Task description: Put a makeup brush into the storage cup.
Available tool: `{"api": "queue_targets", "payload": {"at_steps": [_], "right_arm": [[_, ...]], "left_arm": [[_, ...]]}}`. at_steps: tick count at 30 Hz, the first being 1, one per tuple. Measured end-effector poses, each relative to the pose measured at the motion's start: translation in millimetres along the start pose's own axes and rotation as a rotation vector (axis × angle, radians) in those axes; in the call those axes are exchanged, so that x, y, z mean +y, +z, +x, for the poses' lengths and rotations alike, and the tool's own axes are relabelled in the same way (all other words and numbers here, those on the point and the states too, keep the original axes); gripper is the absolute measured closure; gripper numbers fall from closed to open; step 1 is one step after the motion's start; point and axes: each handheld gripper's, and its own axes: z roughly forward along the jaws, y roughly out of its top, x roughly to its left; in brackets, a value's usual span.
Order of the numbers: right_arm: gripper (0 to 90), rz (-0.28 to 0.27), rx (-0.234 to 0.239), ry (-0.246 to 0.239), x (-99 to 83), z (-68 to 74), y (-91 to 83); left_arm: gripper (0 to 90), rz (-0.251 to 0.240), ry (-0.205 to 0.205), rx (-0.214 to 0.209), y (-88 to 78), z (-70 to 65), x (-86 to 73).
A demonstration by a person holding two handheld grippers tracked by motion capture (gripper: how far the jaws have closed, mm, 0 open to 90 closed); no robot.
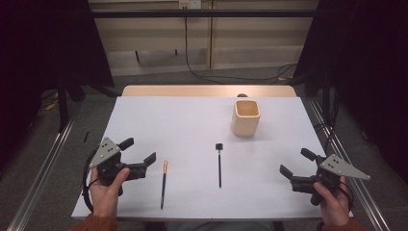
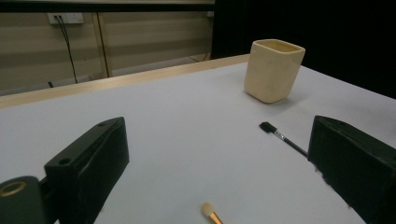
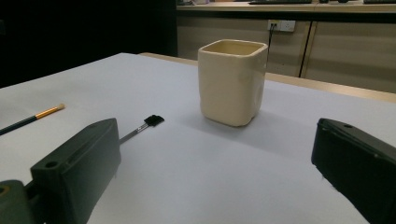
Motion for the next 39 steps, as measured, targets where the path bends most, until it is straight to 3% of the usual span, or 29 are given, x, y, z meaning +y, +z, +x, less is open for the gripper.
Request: {"api": "queue_targets", "payload": {"at_steps": [4,13,19,21,22,26,29,34,37,38,39], "right_arm": [[0.7,0.001,0.004,-0.006,-0.1,0.2,0.2],[0.8,0.004,0.007,-0.011,-0.2,0.2,0.6],[1.0,0.005,0.005,-0.007,-0.2,0.2,0.7],[1.0,0.005,0.004,-0.013,-0.2,-0.1,0.6],[1.0,0.005,0.004,-0.009,-0.2,0.2,0.7],[0.7,0.009,0.001,-0.013,-0.3,0.3,0.8],[0.5,0.015,-0.005,-0.006,-0.7,-0.3,1.2],[0.5,0.015,-0.005,-0.008,-0.6,-0.1,1.2],[0.5,0.014,-0.004,-0.011,-0.7,0.1,1.4],[0.5,0.016,-0.005,-0.01,-0.7,0.1,1.3],[0.5,0.015,-0.005,-0.009,-0.7,0.0,1.3]], "left_arm": [[5.3,0.016,0.022,-0.02,9.4,-0.1,8.8],[5.3,0.042,0.047,-0.01,18.6,2.5,17.6],[6.4,0.099,0.054,-0.009,22.4,3.1,22.0],[7.4,0.137,0.049,0.015,23.1,3.2,23.4],[8.0,0.158,0.027,0.027,24.2,5.0,24.0],[10.4,0.233,-0.015,0.039,27.0,7.8,23.1],[11.7,0.281,-0.053,0.013,29.9,8.8,21.6],[12.6,0.348,-0.049,0.015,32.4,7.8,19.7],[10.7,0.436,-0.086,-0.01,35.6,7.5,18.1],[11.0,0.436,-0.086,-0.01,35.6,7.5,18.1],[10.9,0.474,-0.113,-0.026,37.1,6.7,18.0]]}}
